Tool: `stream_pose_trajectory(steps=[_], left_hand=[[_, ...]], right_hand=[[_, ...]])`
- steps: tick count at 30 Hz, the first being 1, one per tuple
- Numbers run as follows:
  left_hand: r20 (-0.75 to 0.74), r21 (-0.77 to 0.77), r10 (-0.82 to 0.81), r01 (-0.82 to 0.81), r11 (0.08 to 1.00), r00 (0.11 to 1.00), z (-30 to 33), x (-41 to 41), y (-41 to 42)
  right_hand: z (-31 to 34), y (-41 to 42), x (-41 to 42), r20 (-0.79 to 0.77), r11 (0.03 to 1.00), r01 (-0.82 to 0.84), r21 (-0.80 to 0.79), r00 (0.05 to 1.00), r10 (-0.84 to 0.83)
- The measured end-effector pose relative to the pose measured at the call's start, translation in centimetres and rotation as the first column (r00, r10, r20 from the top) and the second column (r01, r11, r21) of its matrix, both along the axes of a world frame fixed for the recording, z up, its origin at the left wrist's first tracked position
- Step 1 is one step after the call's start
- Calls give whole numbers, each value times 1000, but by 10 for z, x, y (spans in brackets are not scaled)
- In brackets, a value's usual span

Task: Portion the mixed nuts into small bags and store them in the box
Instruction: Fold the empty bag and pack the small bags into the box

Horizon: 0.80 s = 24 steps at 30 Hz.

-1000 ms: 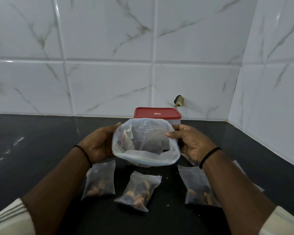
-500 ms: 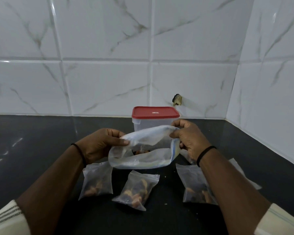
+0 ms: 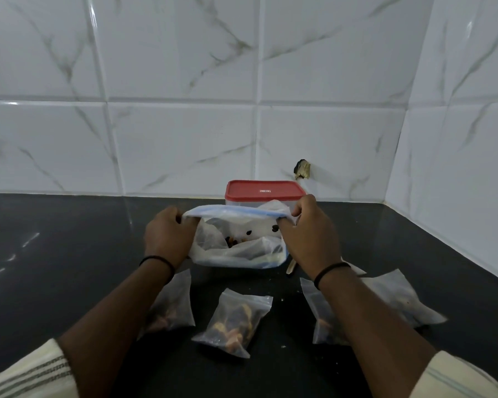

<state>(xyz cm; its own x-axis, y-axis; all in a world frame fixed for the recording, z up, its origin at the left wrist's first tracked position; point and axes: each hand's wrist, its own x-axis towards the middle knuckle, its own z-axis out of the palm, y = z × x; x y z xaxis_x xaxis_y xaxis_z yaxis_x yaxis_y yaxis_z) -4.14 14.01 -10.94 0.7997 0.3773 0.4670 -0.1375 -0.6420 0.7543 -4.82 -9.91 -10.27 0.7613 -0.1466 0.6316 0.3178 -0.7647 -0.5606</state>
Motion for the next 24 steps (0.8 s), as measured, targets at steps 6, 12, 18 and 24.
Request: stream_pose_trajectory(steps=[6, 12, 18, 24], left_hand=[[-45, -151, -72, 65, 986, 996, 5, -11, -11], [-143, -708, -353, 153, 689, 925, 14, -6, -11], [77, -866, -574, 340, 367, 815, 18, -9, 2], [145, -800, -646, 473, 368, 749, 19, -10, 1]], right_hand=[[-1, -4, 0, -61, 996, 42, -73, 997, -46], [6, -4, -1, -257, 931, -151, 333, 935, 243], [11, -14, -2, -295, 769, -285, 572, 804, 517], [12, -17, -1, -269, 783, -221, 582, 856, 442]])
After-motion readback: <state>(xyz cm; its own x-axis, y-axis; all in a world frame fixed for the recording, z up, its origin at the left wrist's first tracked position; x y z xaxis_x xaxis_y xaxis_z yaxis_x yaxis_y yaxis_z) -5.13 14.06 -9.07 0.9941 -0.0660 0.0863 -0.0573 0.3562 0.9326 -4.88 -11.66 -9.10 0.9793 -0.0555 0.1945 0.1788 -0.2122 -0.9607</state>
